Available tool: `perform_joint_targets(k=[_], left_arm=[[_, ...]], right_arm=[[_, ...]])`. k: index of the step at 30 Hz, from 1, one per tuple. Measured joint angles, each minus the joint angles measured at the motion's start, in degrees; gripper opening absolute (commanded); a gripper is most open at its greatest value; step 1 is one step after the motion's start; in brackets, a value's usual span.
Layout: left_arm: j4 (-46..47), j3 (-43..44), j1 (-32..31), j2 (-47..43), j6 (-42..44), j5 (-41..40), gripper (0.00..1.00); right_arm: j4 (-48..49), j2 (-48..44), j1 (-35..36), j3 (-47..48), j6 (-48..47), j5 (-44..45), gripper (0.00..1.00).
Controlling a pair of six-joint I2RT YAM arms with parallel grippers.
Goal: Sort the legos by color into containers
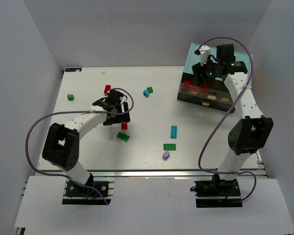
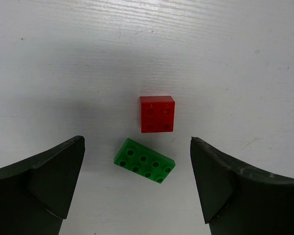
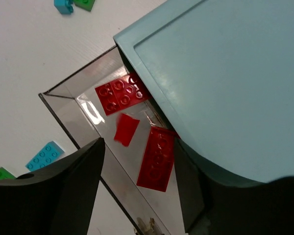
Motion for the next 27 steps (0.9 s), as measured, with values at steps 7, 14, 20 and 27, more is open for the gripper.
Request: perform_joint_targets(k=[7,14,20,27], left_arm=[[0.7,0.11,0.0,0.42,0.39,0.85,0.96],[0.79,2.97,0.0,5.57,1.95,2.12,0.86],[-0.11,7.93,0.0,12.92,3.41,3.89,0.73],[-3.06,11.63,-0.13,17.68,4.09,4.2,0.61]], right_arm=[[-0.94,0.35,-0.98,1.9,-0.22,-1.14,0.58],[7.26,-6.51,-2.25,-4.98,0.39,-11.39,0.31],[17.33,-20.74,-2.51,-18.62,2.34,-21.2,0.41],[22.86,-21.92,-2.58,-19.5,5.09,-23.78,0.43]])
